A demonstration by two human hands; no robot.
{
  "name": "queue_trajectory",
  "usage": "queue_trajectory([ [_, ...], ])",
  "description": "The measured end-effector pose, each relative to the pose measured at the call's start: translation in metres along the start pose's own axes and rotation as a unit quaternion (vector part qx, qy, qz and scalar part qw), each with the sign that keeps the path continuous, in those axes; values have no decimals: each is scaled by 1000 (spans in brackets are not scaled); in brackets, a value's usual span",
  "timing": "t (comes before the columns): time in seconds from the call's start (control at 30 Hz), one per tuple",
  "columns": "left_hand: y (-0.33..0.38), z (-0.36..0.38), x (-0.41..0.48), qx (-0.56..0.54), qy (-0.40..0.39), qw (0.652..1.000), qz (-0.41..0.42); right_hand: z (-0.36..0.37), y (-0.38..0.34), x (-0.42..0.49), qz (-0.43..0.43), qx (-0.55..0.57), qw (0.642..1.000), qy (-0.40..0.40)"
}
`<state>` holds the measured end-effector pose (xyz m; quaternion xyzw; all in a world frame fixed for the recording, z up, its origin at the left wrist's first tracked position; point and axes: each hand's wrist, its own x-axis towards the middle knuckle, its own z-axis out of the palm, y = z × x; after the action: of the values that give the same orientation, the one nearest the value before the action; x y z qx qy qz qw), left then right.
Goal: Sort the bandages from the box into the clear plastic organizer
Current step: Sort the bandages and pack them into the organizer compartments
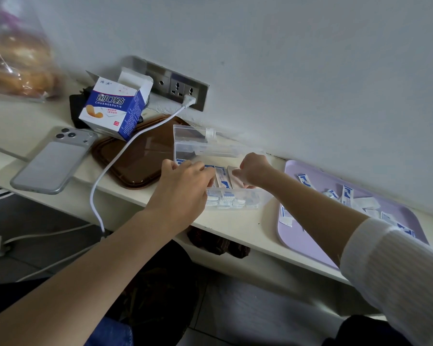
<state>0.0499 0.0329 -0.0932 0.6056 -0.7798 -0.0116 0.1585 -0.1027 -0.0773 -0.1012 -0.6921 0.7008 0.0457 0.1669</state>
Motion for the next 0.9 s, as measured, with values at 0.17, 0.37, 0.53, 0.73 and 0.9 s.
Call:
queue_trajectory([
  [0.17,2,3,1,10,-7,1000,-3,-6,6,-14,-63,-12,997,40],
  [0.37,11,8,2,35,16,999,18,-12,38,-58,-204,-80,937,272],
  [0.53,22,20,4,74,80,993,49,-10,95,-71,-240,-71,913,322],
  [0.73,52,30,4,114,110,979,127,7,191,-72,-161,-127,962,181],
  [0.9,104,56,9,52,75,973,213,19,240,-76,-27,-89,994,62],
])
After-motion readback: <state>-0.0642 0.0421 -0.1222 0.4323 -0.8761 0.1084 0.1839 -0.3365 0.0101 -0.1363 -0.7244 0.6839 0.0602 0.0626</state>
